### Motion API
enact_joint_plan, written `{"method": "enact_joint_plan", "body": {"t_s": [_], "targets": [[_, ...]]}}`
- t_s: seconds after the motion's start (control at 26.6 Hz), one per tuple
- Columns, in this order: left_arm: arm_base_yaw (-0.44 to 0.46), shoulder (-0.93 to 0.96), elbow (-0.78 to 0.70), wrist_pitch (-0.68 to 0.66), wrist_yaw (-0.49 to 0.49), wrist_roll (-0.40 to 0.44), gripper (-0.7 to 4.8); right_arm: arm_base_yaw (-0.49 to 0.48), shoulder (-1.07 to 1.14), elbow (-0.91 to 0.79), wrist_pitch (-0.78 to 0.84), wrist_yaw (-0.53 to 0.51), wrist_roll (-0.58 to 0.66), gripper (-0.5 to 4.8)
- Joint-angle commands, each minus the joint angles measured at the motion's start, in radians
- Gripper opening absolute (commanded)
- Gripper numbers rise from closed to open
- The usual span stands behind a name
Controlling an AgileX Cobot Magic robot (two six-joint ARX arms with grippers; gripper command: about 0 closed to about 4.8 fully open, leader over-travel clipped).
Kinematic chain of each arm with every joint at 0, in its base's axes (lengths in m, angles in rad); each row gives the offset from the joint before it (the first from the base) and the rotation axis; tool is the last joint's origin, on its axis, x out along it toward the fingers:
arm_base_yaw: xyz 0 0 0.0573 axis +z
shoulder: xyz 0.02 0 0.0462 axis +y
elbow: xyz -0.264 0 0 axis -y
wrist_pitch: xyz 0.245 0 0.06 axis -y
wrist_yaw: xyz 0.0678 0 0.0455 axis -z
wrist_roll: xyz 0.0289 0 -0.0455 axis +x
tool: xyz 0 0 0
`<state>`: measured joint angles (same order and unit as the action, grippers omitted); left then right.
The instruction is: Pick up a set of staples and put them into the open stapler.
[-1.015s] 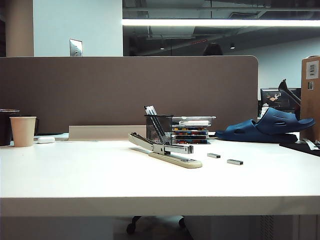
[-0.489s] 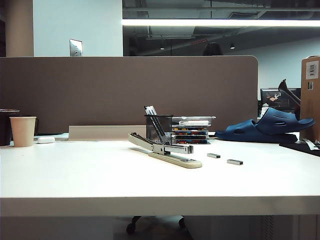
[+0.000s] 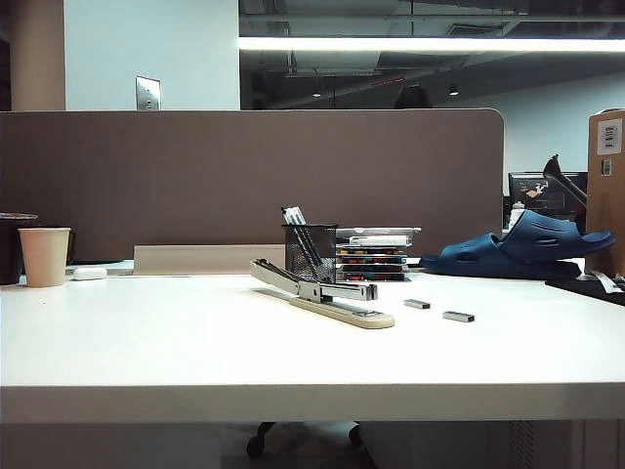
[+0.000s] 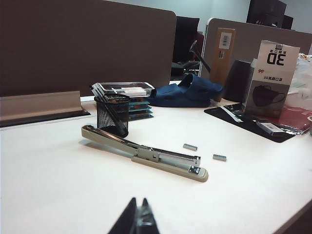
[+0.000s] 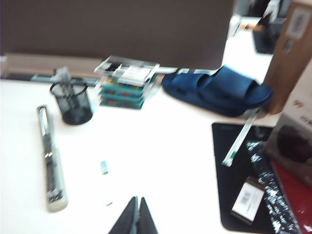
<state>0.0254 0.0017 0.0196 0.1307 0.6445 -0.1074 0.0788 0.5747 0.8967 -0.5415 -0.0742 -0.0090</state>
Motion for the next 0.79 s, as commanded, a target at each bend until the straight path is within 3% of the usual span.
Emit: {"method": "enact_joint_plan", "body": {"t_s": [0.04, 0.3, 0.53, 0.68, 0.79], "targets": [[0.001, 0.0, 0.037, -0.045, 0.003, -0.006, -0.05, 0.002, 0.09, 0.097, -0.07, -0.063, 0.002, -0.07], [0.001, 0.0, 0.096, -0.071, 0.005, -0.006, -0.05, 0.002, 0.291, 0.282, -0.216, -0.19, 0.002, -0.07], [0.001, 0.006, 0.142, -0.159, 0.008, -0.004, -0.05, 0.003, 0.507, 0.417, -0.345, -0.204, -0.007, -0.07], [0.001, 0.006, 0.142, -0.16, 0.014, -0.004, -0.05, 0.012, 0.63, 0.461, -0.409, -0.269, -0.082, -0.06], [0.001, 0.006, 0.142, -0.16, 0.014, -0.005, -0.05, 0.05, 0.705, 0.462, -0.407, -0.257, -0.132, -0.05]]}}
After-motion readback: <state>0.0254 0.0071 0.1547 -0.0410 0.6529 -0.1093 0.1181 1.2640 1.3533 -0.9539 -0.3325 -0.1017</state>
